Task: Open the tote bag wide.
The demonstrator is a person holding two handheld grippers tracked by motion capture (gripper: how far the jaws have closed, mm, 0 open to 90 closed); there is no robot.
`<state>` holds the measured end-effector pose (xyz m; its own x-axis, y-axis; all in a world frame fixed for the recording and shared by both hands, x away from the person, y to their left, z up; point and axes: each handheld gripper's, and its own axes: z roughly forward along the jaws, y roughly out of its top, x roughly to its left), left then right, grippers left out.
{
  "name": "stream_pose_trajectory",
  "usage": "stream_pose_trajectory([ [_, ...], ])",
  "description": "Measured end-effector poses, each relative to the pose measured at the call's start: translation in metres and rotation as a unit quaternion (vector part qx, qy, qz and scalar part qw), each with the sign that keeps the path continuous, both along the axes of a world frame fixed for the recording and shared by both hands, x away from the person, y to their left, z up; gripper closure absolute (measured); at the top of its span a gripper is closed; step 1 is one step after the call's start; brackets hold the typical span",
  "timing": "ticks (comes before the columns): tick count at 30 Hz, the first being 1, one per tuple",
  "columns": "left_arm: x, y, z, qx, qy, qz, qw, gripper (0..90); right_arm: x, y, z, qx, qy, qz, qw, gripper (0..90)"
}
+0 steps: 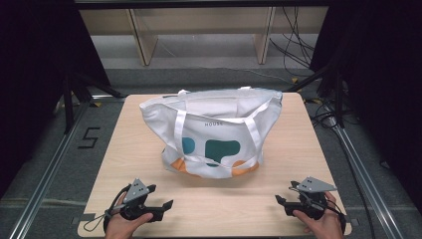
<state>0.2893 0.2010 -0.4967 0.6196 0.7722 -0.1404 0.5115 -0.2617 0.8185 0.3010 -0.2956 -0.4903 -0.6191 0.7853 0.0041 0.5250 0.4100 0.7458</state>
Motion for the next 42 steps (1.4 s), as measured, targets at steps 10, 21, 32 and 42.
stream_pose_trajectory([
  [10,0.0,0.001,0.0,0.005,-0.002,-0.003,1.0,15.8,-0.001,0.0,0.0,-0.004,-0.019,-0.013,0.9997,23.1],
  [21,0.002,0.003,0.003,-0.006,0.0,-0.01,0.9999,15.9,-0.002,0.0,-0.001,-0.004,-0.012,-0.018,0.9998,21.1],
  [32,0.001,0.004,0.005,-0.005,0.005,-0.005,1.0,15.9,0.0,0.0,0.002,-0.004,-0.028,-0.009,0.9996,20.7],
  [42,0.004,0.003,0.023,-0.008,-0.023,-0.01,0.9997,16.1,0.007,0.001,0.027,0.009,-0.071,-0.022,0.9972,17.9],
])
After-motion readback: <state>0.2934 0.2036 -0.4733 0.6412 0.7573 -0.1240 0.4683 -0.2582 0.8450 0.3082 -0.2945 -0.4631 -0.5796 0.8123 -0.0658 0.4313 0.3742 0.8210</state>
